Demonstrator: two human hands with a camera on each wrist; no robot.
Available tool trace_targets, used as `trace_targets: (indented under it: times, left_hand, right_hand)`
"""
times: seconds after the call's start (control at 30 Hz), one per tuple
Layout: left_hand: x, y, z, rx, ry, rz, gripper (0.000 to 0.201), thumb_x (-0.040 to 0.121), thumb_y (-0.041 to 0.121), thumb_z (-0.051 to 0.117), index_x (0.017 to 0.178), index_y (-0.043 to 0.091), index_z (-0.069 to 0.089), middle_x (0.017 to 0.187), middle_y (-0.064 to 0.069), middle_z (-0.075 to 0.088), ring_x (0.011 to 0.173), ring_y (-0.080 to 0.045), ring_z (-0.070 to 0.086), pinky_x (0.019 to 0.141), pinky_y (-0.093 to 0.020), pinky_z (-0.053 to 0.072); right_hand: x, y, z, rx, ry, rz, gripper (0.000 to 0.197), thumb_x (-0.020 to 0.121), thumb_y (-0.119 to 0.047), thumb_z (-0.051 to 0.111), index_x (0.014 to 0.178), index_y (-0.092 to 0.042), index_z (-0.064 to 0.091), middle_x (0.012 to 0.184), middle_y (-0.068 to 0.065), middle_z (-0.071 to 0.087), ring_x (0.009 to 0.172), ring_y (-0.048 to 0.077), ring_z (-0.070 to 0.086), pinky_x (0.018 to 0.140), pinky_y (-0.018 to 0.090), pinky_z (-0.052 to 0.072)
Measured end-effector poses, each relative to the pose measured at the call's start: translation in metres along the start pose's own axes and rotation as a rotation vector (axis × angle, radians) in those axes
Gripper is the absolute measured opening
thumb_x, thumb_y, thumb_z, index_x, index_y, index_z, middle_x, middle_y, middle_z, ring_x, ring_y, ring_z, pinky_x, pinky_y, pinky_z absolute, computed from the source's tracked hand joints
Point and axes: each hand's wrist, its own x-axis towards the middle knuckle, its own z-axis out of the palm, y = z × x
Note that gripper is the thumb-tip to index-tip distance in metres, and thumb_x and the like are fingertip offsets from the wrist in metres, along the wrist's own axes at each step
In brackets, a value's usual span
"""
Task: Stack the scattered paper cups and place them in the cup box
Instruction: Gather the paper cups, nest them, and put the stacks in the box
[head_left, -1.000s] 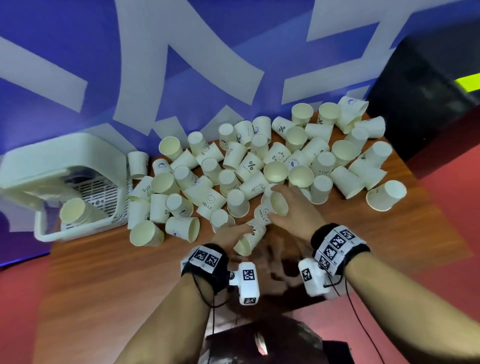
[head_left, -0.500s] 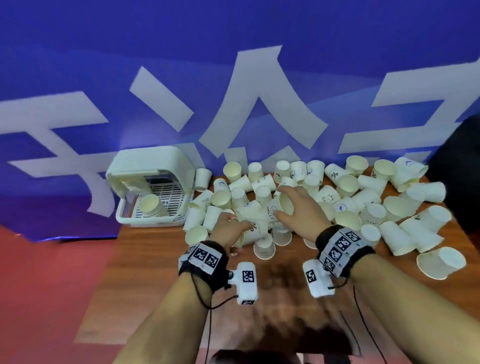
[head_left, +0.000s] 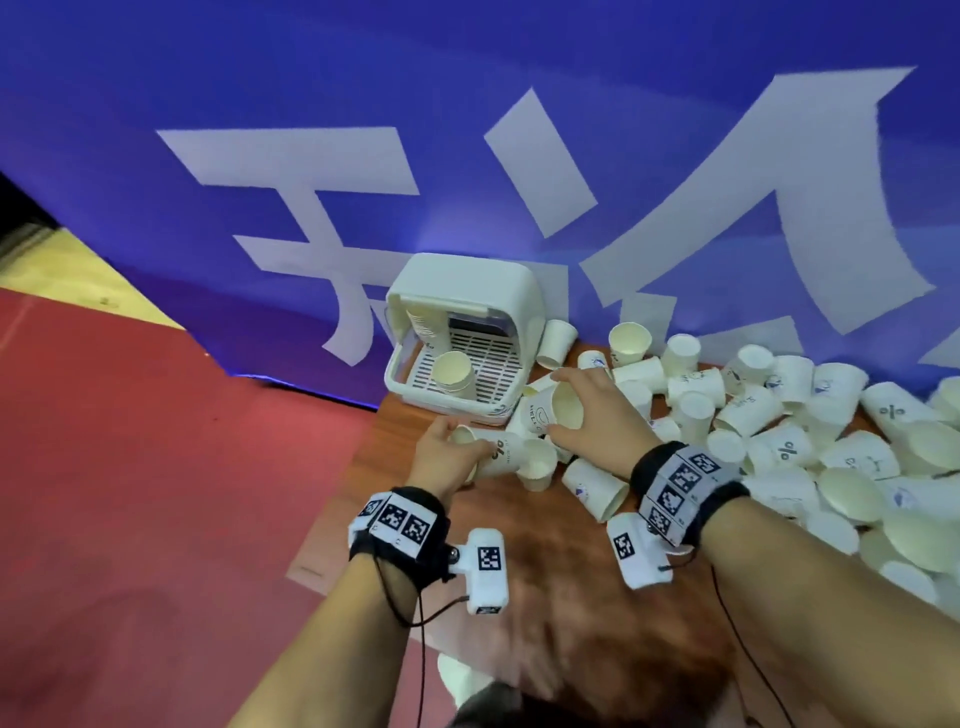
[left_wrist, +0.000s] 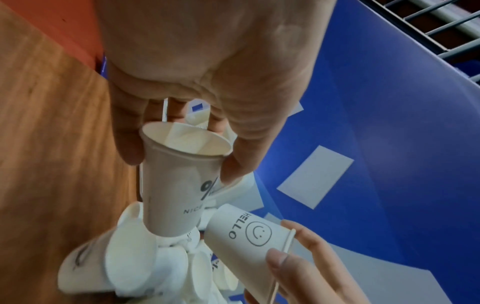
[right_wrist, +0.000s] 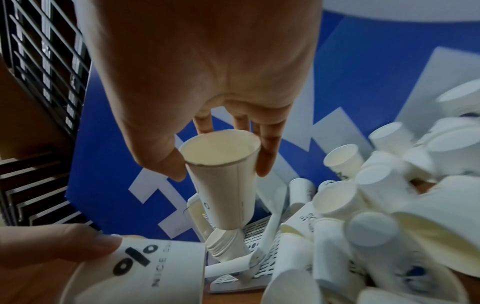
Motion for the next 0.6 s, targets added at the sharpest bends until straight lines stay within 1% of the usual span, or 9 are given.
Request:
trace_targets:
  times: [0.1,0.17,0.23,0.3,0.37,0.4,0.47,0.53,0.6]
  left_hand:
    - [0.023,0.003,-0.027,0.003,-0.002,-0.003,0.031,0.074,0.010,0.078,0.092,0.023,0.056,0.095,-0.005,0.066,0.077,-0.023,0.063,0.057,-0.029,0.050]
    - [0.041,0.009,-0.045,-0.004,0.006,0.008,0.035,0.068,0.011,0.080,0.092,0.024,0.058,0.101,-0.007,0.065,0.079,-0.022,0.062,0.055,-0.029,0.049]
    - [0.061,0.017,-0.060,-0.010,0.016,0.031,0.043,0.058,0.016,0.082,0.094,0.027,0.060,0.108,-0.009,0.063,0.081,-0.023,0.061,0.053,-0.027,0.048]
    - [0.080,0.025,-0.072,-0.016,0.015,0.058,0.047,0.054,0.021,0.082,0.096,0.030,0.063,0.112,-0.011,0.063,0.082,-0.023,0.063,0.055,-0.028,0.050]
    - [0.099,0.032,-0.081,-0.005,0.005,0.102,0.055,0.048,0.030,0.083,0.100,0.034,0.065,0.118,-0.008,0.064,0.090,-0.023,0.066,0.063,-0.033,0.056]
    - [0.107,0.036,-0.085,0.014,-0.002,0.127,0.061,0.047,0.034,0.082,0.105,0.035,0.064,0.124,-0.003,0.063,0.097,-0.022,0.066,0.072,-0.037,0.059]
    - [0.122,0.042,-0.092,0.048,-0.021,0.186,0.071,0.049,0.035,0.082,0.117,0.032,0.060,0.131,0.007,0.060,0.109,-0.018,0.064,0.089,-0.043,0.057]
    - [0.136,0.047,-0.097,0.069,-0.007,0.223,0.075,0.056,0.029,0.084,0.124,0.027,0.055,0.130,0.004,0.059,0.114,-0.020,0.061,0.094,-0.047,0.054]
    - [0.152,0.049,-0.099,0.096,0.008,0.254,0.069,0.064,0.022,0.086,0.124,0.023,0.052,0.131,0.000,0.057,0.115,-0.021,0.059,0.096,-0.045,0.052]
  right_hand:
    - [0.024,-0.017,0.019,0.010,-0.013,0.016,0.076,0.078,-0.027,0.075,0.144,-0.030,0.038,0.141,0.002,0.036,0.128,0.019,0.042,0.104,0.029,0.037]
    - [0.041,-0.029,0.028,0.000,-0.011,0.016,0.076,0.077,-0.026,0.074,0.144,-0.030,0.038,0.140,0.003,0.037,0.127,0.020,0.044,0.104,0.030,0.038]
    - [0.058,-0.040,0.035,-0.008,-0.001,0.025,0.075,0.079,-0.026,0.074,0.145,-0.029,0.039,0.140,0.004,0.037,0.126,0.021,0.046,0.103,0.029,0.038]
    - [0.074,-0.048,0.040,-0.005,0.021,0.040,0.075,0.079,-0.028,0.073,0.145,-0.030,0.039,0.138,0.004,0.037,0.125,0.023,0.047,0.103,0.030,0.038]
    - [0.089,-0.054,0.044,-0.010,0.038,0.069,0.074,0.079,-0.030,0.072,0.145,-0.032,0.038,0.135,0.003,0.038,0.122,0.024,0.048,0.102,0.033,0.041]
    - [0.095,-0.055,0.047,-0.018,0.041,0.086,0.073,0.079,-0.031,0.072,0.144,-0.033,0.038,0.134,0.003,0.039,0.120,0.024,0.049,0.102,0.035,0.042]
    - [0.106,-0.058,0.052,-0.028,0.048,0.118,0.072,0.079,-0.033,0.071,0.142,-0.035,0.039,0.130,0.002,0.041,0.117,0.025,0.051,0.100,0.037,0.043]
    - [0.113,-0.061,0.056,-0.037,0.057,0.136,0.071,0.078,-0.035,0.070,0.141,-0.037,0.038,0.127,0.001,0.043,0.114,0.024,0.053,0.099,0.039,0.045]
    - [0.119,-0.062,0.059,-0.050,0.071,0.152,0.071,0.079,-0.036,0.069,0.142,-0.038,0.037,0.127,0.001,0.044,0.112,0.023,0.053,0.097,0.040,0.046]
